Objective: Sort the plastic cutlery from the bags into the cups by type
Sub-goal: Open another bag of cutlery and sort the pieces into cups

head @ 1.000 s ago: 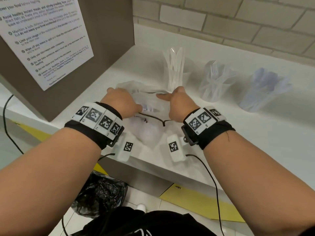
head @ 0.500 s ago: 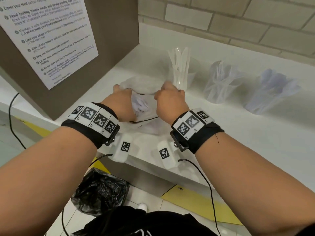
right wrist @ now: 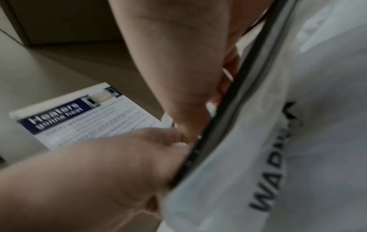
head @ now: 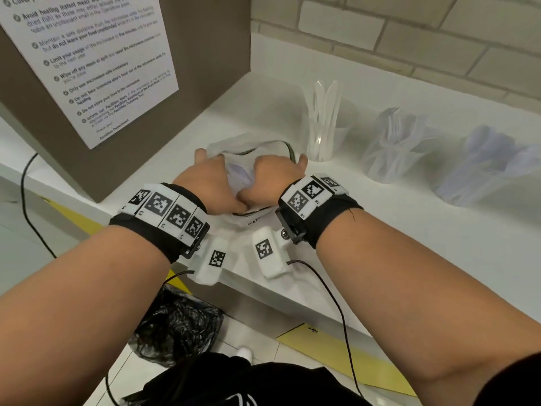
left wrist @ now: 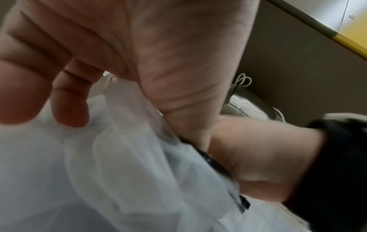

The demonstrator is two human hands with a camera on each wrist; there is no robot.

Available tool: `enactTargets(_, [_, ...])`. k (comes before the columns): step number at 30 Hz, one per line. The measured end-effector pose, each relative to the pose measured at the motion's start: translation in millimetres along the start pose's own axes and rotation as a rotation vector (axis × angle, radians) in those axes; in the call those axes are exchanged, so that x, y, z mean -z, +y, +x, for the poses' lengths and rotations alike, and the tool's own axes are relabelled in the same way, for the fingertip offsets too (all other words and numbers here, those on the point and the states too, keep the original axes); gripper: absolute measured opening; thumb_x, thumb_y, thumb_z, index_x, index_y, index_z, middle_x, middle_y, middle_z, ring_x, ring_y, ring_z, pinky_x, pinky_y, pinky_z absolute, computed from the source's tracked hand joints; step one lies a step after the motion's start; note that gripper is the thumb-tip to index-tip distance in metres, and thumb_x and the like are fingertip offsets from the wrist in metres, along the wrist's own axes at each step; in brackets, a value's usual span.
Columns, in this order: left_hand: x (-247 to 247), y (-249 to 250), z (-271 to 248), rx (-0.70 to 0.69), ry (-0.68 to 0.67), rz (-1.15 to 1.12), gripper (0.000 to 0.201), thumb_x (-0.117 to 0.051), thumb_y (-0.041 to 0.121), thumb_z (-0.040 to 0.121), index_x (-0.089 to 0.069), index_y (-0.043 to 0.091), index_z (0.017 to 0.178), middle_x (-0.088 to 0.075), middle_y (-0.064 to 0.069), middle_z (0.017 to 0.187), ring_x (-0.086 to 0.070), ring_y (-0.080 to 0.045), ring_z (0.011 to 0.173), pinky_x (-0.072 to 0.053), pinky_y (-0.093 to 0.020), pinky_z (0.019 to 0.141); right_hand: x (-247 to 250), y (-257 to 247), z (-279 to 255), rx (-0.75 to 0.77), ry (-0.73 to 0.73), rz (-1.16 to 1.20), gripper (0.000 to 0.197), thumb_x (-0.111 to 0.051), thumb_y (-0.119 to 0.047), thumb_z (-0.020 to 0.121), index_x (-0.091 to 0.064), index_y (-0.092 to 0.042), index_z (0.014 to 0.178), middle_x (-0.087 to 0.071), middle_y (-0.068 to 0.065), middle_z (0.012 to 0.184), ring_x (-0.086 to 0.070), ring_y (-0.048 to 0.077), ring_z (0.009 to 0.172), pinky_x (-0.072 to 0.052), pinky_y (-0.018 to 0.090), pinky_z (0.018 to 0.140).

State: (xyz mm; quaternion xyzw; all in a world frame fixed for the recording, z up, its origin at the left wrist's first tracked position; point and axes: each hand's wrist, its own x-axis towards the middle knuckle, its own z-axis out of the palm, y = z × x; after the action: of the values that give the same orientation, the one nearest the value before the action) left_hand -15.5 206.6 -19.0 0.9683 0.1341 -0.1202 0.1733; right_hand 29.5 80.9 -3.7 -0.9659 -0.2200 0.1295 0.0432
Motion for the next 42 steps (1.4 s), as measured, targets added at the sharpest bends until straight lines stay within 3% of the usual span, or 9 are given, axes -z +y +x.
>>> enactTargets(2, [-4,1,-3,-0.024,0.027,-0.048,0.081,-0.078,0.049,0.052,-0.044,0.017,0.119,-0.037,-0.005,0.117,-0.053,-0.022,0.103,-0.047,-0.028,0.074,-5,-2,5,-0.075,-0.097,-0.014,0.036,-0.063,-0.053,0.073,-0.053,-0.020,0.086,-0.054,-0.001,0.091,-0.052,0.027,0.117,-0.006,0.064,0.113])
enactTargets(5, [-10,1,-4,-0.017,0.081,-0.101,0.087,-0.083,0.044,0.056,-0.039,0.012,0.125,-0.026,-0.004,0.117,-0.051,-0.012,0.073,-0.043,-0.027,0.070,-7,-2,12,-0.035,-0.116,0.011,0.049,-0.067,-0.050,0.071,-0.057,-0.022,0.110,-0.050,0.004,0.121,-0.049,0.028,0.121,-0.012,0.064,0.112])
enactTargets(12, [-13,1,-8,-0.047,0.117,-0.170,0.088,-0.081,0.045,0.061,-0.036,0.011,0.128,-0.022,-0.003,0.116,-0.052,-0.017,0.081,-0.040,-0.024,0.076,-2,-3,13,0.020,-0.105,0.047,0.038,-0.070,-0.042,0.074,-0.050,-0.019,0.097,-0.052,-0.005,0.076,-0.052,0.021,0.088,-0.030,0.053,0.104])
enactTargets(14, [-14,-1,-10,-0.054,0.134,-0.198,0.087,-0.081,0.048,0.061,-0.037,0.011,0.126,-0.021,-0.002,0.114,-0.050,-0.016,0.082,-0.039,-0.023,0.077,2,-1,13,0.081,-0.123,0.111,0.030,-0.074,-0.035,0.073,-0.055,-0.017,0.089,-0.053,-0.004,0.076,-0.054,0.019,0.081,-0.044,0.027,0.071])
enactTargets(17, [-15,-2,-11,-0.067,0.132,-0.214,0.086,-0.082,0.047,0.060,-0.039,0.011,0.124,-0.023,-0.005,0.122,-0.050,-0.012,0.074,-0.039,-0.022,0.076,0,1,14,0.091,-0.159,0.124,0.029,-0.075,-0.036,0.069,-0.052,-0.019,0.066,-0.052,-0.003,0.064,-0.054,0.018,0.068,-0.035,0.025,0.050])
enactTargets(25, [-18,2,-13,-0.114,0.193,-0.237,0.092,-0.084,0.045,0.060,-0.035,0.010,0.129,-0.019,-0.008,0.132,-0.047,-0.016,0.093,-0.037,-0.019,0.083,3,-3,14,0.110,-0.148,0.046,0.026,-0.072,-0.032,0.079,-0.061,-0.011,0.092,-0.061,0.003,0.087,-0.057,0.020,0.083,-0.034,0.025,0.057])
enactTargets(32, [-18,10,-17,-0.150,0.175,-0.190,0.097,-0.087,0.041,0.054,-0.037,0.011,0.131,-0.014,-0.008,0.143,-0.055,-0.025,0.098,-0.045,-0.027,0.087,4,-16,12,0.091,-0.270,-0.074,0.016,-0.063,-0.022,0.086,-0.050,-0.013,0.082,-0.052,0.005,0.083,-0.052,0.020,0.085,-0.048,0.035,0.085])
enactTargets(37, [-21,8,-16,-0.165,0.156,-0.200,0.086,-0.083,0.037,0.061,-0.036,0.016,0.131,-0.014,-0.005,0.141,-0.056,-0.028,0.103,-0.049,-0.033,0.094,0,-8,14,0.050,-0.282,0.073,0.023,-0.070,-0.025,0.078,-0.052,-0.017,0.066,-0.053,0.000,0.069,-0.055,0.018,0.070,-0.043,0.027,0.062])
enactTargets(42, [-16,5,-14,-0.147,0.133,-0.212,0.096,-0.083,0.041,0.061,-0.031,0.016,0.137,-0.017,-0.008,0.138,-0.051,-0.023,0.105,-0.045,-0.027,0.092,5,2,8,0.089,-0.223,0.266,0.032,-0.064,-0.029,0.089,-0.062,-0.009,0.114,-0.064,0.007,0.110,-0.058,0.022,0.106,-0.043,0.026,0.087])
